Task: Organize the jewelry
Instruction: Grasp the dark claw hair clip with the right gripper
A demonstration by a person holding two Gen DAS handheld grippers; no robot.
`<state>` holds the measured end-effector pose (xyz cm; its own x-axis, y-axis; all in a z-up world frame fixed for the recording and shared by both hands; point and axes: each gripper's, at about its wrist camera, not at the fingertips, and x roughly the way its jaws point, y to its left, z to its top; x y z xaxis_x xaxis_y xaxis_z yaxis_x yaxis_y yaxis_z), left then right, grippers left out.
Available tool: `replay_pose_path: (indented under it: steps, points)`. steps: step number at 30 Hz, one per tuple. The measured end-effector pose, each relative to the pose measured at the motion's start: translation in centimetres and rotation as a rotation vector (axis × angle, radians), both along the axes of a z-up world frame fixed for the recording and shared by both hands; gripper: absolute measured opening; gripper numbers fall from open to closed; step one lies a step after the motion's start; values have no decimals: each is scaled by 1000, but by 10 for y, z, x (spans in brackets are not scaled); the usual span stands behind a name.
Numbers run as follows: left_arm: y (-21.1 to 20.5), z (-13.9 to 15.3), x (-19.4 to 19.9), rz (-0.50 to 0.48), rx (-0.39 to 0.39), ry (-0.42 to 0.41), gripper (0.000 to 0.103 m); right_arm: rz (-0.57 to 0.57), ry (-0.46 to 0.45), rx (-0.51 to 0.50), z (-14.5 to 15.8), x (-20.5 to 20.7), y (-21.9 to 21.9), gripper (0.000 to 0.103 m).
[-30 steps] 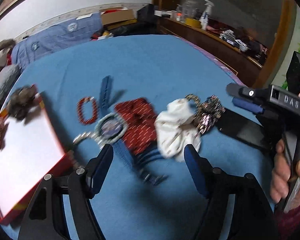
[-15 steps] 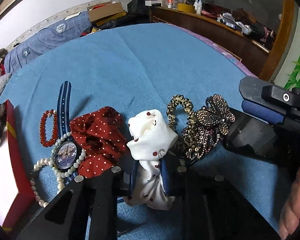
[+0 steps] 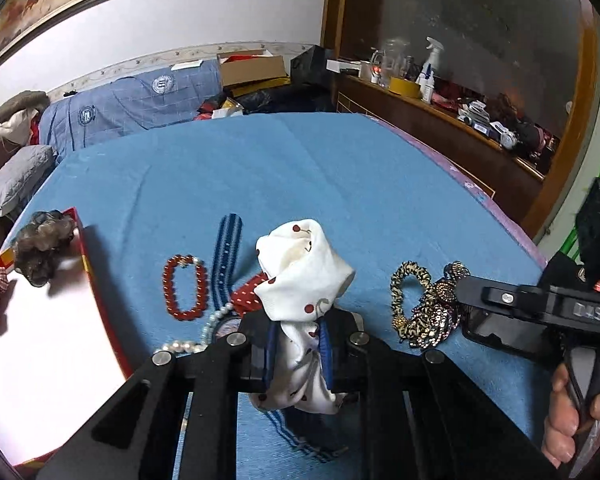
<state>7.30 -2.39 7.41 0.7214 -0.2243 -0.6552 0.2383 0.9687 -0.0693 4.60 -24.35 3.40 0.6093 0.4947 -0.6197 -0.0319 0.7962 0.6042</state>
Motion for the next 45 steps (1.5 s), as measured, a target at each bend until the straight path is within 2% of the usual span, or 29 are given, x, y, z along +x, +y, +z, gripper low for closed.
replay_pose_path:
  steps: [3,6,9,10,12,13,14,18,22,26,31,32,34,35,36,37,39,41,45]
  points:
    - [4,3,-3,11,-1,-13,16,-10,10,-52,5,19,9,66]
    - [11,3,-1,26,-13,-6,16,7,-32,-106,18,44,27,66]
    - [12,0,5,44,-8,5,16,90,-116,-65,37,56,45,66]
    - [13,-1,6,45,-11,10,16,82,-137,-62,41,55,45,67]
    - [15,-1,7,51,-20,17,16,25,-153,-142,43,51,40,68]
    - [15,-1,7,49,-24,18,17,-10,-134,-203,39,50,37,68]
    - [14,-1,6,48,-27,19,16,-29,-109,-224,34,51,34,69]
    - [16,-2,6,43,-44,26,16,-49,17,-154,15,64,26,69]
    - [22,-3,9,66,-58,32,17,-70,79,-122,7,68,22,72]
    - [25,-4,10,72,-66,40,16,-52,83,-194,8,69,43,79]
    - [26,-6,12,69,-58,44,17,-40,118,-304,0,76,74,79]
    - [26,-7,12,70,-57,44,17,-50,119,-328,-1,78,77,78]
    - [26,-7,12,69,-61,47,17,-62,125,-344,-4,79,74,68]
    - [25,-7,11,67,-63,49,17,-65,130,-354,-5,80,72,56]
    - [25,-8,12,65,-59,50,17,-66,134,-348,-6,80,68,50]
    - [23,-8,11,64,-55,50,16,-61,131,-320,-7,79,64,48]
    - [22,-8,12,62,-54,50,16,-56,110,-328,-3,75,61,39]
    - [22,-8,11,62,-55,47,17,-65,71,-338,4,70,57,37]
    - [22,-6,9,64,-58,36,16,-82,-48,-276,26,56,44,37]
